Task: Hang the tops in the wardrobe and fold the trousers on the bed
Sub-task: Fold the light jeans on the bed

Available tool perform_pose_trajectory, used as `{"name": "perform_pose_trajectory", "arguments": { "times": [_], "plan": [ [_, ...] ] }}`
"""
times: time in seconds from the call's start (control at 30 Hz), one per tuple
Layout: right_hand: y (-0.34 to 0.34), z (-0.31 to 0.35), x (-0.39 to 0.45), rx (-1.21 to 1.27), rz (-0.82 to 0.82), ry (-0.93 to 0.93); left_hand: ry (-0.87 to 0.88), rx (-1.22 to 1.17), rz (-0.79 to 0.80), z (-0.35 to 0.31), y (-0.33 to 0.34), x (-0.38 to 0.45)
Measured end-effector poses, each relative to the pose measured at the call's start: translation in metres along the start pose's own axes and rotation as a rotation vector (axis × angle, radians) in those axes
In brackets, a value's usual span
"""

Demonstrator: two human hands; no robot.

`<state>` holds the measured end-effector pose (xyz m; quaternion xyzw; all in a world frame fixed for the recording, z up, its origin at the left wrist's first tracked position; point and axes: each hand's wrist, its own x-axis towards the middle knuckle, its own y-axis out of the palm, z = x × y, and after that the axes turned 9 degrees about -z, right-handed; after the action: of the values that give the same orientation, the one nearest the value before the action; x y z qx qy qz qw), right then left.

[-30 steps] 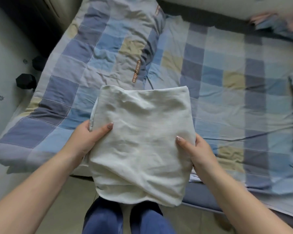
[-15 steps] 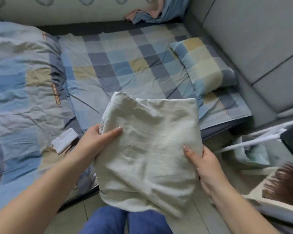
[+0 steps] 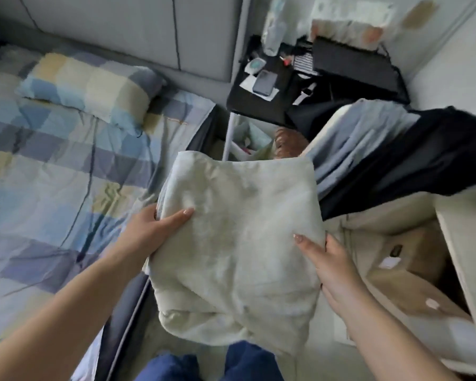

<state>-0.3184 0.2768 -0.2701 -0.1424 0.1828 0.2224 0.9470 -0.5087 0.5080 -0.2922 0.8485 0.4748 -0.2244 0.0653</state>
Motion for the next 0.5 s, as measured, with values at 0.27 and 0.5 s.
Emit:
{"name": "perform_pose_trajectory", "arguments": {
  "times": [0.27, 0.5],
  "plan": [
    [-0.197, -0.027, 0.029, 0.13, -0.307, 0.061, -0.03, 0.167, 0.312, -0.031, 0.227, -0.009],
    [-0.35, -0.049, 0.043, 0.211, -0.564, 0.097, 0.027, 0.358, 0.525, -0.05, 0.42, -0.041]
  ]
}}
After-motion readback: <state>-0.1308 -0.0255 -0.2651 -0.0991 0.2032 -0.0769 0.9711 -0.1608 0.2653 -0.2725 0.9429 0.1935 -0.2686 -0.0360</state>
